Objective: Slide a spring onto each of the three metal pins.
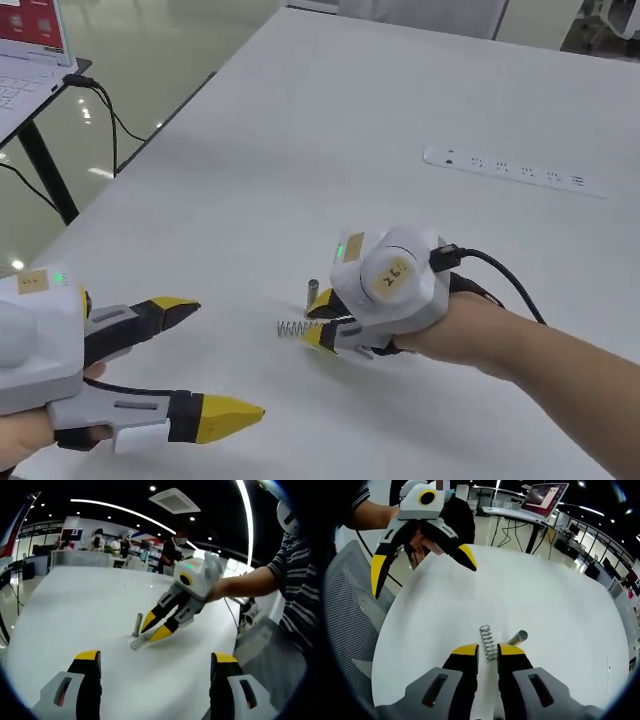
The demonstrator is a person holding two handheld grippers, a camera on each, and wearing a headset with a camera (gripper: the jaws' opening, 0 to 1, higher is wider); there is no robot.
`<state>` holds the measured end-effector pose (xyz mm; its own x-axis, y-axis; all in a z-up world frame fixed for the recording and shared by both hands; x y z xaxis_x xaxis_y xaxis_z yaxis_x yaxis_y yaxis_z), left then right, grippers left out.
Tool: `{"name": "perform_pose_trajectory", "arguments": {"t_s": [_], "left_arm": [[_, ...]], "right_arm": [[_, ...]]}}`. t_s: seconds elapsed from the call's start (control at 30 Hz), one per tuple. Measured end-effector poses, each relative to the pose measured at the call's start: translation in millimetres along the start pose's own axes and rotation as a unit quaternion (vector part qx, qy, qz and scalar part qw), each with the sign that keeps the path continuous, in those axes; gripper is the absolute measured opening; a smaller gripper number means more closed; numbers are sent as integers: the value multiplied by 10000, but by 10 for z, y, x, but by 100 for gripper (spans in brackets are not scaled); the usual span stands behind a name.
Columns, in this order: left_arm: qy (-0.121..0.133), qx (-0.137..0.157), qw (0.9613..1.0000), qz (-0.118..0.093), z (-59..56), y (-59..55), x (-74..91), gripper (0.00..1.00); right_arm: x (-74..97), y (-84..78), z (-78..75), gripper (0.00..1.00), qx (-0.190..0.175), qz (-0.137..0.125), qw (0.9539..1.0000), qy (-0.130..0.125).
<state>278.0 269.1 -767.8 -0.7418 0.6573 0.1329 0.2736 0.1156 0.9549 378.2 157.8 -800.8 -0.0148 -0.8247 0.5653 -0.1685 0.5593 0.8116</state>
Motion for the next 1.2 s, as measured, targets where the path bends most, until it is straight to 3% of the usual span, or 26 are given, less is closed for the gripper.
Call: {"name": "perform_pose_trajectory", "arguments": {"t_s": [0.43, 0.53, 0.63, 0.67, 0.77, 1.07, 1.2], "left_arm": [[-8, -10, 10000, 36, 3, 6, 13, 87], [-20, -14, 10000, 48, -7, 2, 6, 87], [-35, -18, 10000, 67, -20, -3, 1, 87], [-47, -23, 10000, 77, -27, -2, -1, 87], [-84, -27, 9999, 68, -46, 9, -7, 87], [-214, -68, 9997, 48, -82, 55, -139, 87], [-346, -109, 9993, 70, -126, 71, -195, 86]], "right_arm": [[-80, -126, 60, 8, -75, 259, 9996, 99], [-97, -101, 79, 8, -207, 181, 9995, 134], [-97, -82, 105, 8, -14, 256, 9996, 125], [-76, -80, 119, 8, 112, 291, 9995, 85], [7, -35, 171, 7, -17, 110, 9999, 101], [236, -16, 180, 8, -6, 31, 10000, 5], [353, 62, 173, 8, -65, -123, 9999, -85]]}}
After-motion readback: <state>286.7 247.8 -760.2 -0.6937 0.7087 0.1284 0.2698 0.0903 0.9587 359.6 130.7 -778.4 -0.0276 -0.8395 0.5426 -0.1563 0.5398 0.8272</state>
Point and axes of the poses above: the centre of the closed fingertips' face, and the gripper's own axes: x roughly backward along the fingers, z roughly to its left, y roughly out of its top, the point moved 6 cm from there along x, roughly backward along the fingers, and after that the axes turned 14 degrees about -z, right-handed, at the moved point
